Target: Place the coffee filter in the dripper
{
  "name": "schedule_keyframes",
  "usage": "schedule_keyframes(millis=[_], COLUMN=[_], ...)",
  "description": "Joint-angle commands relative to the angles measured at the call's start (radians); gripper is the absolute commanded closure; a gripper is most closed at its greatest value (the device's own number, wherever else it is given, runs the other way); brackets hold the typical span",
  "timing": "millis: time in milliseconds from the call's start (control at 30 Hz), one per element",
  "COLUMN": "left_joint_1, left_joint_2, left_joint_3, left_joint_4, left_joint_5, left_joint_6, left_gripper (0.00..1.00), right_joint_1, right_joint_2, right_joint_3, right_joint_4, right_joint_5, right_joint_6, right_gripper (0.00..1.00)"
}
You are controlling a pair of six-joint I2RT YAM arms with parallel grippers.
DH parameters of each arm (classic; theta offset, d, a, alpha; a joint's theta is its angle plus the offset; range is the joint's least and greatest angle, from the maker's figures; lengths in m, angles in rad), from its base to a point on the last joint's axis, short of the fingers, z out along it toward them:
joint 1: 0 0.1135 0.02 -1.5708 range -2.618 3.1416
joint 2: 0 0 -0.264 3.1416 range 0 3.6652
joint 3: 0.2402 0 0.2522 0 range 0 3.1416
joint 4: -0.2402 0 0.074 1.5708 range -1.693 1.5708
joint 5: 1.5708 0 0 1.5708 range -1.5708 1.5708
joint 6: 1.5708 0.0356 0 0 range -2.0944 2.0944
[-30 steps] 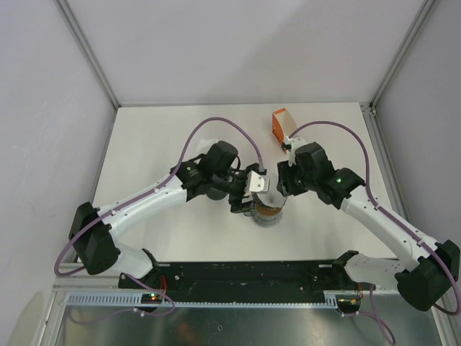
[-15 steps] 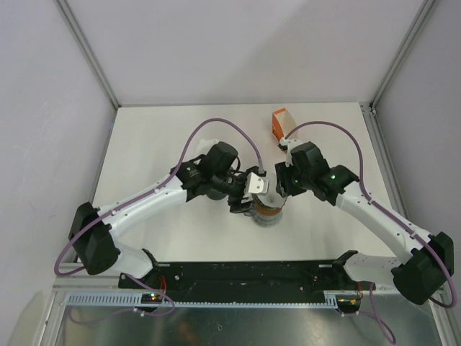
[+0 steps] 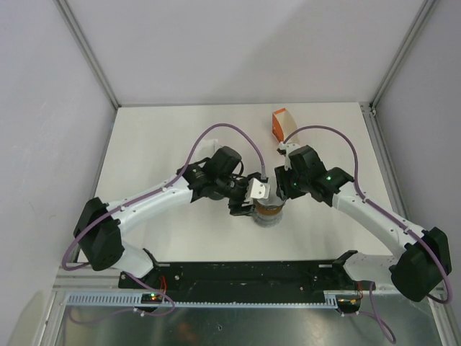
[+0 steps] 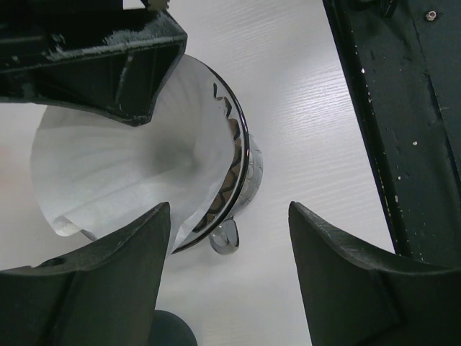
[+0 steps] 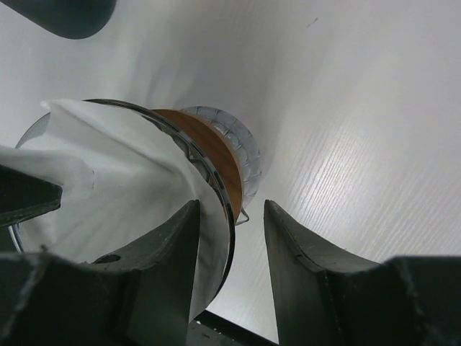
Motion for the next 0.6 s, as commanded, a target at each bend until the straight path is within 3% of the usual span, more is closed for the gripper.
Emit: schedule_keyframes(millis=[0,567], left_joint_1=[-0.005,-0.005], left_joint_2=[0.007,-0.029], left_joint_3=[0.003,0.085], left_joint_4=[-0.002,-0.003], left_joint_5=[-0.013,0.044], left_joint_6=[0.024,-0.072], left_gripper=[0.29,0.22], right_joint_1=[-0.015,-0.019], right_joint_2=[-0.003,-0.020], right_joint_3=[-0.022,-0.023], right_joint_4=[0.046,0.063], right_joint_5=[0.007,-0.007], right_joint_6=[-0.016,-0.031], right_gripper=[0.55,0.55])
